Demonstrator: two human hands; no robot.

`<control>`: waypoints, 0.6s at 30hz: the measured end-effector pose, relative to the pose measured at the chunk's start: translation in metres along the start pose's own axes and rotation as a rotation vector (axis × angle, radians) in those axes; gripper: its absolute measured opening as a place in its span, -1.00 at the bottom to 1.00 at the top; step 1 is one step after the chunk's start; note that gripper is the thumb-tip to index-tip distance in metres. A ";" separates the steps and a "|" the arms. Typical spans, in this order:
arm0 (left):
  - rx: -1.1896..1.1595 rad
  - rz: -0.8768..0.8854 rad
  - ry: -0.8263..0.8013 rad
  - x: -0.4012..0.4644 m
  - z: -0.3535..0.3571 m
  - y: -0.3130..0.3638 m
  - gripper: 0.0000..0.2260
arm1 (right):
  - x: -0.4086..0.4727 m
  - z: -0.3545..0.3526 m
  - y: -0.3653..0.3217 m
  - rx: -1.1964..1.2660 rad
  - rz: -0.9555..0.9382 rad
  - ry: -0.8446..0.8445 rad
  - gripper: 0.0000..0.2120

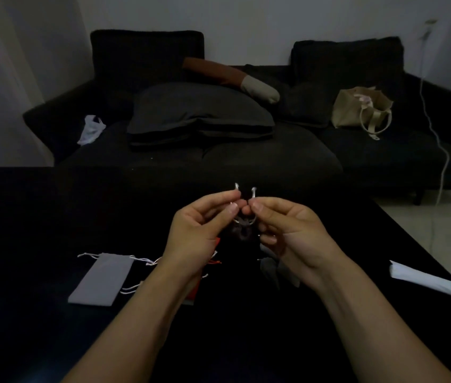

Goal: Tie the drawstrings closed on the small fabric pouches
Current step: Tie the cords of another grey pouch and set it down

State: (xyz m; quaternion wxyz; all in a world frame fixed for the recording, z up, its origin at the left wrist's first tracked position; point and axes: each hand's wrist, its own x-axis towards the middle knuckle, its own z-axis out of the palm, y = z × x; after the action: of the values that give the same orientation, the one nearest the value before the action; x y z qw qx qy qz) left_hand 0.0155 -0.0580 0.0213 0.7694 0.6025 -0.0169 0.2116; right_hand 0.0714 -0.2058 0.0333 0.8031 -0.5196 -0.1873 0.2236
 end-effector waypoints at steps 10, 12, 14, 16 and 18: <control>-0.167 -0.249 0.033 0.000 0.002 0.002 -0.85 | 0.002 0.001 0.004 0.040 0.008 0.098 -0.66; -0.019 -0.227 0.002 -0.001 0.004 0.003 -0.83 | 0.000 0.000 -0.001 -0.057 -0.075 0.102 -0.80; 0.115 -0.211 -0.039 -0.003 0.005 0.005 -0.81 | -0.002 -0.003 -0.009 -0.247 -0.238 0.080 -0.86; 0.219 -0.190 -0.138 -0.005 0.005 0.006 -0.75 | -0.002 -0.005 -0.017 -0.470 -0.363 -0.004 -0.89; 0.246 -0.200 -0.241 -0.008 0.006 0.006 -0.73 | -0.003 -0.007 -0.019 -0.568 -0.359 -0.076 -0.90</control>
State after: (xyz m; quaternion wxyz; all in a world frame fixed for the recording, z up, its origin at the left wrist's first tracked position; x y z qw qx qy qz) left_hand 0.0072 -0.0652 0.0266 0.6995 0.7116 -0.0229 0.0611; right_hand 0.0757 -0.2193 0.0478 0.6454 -0.6725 -0.3603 0.0366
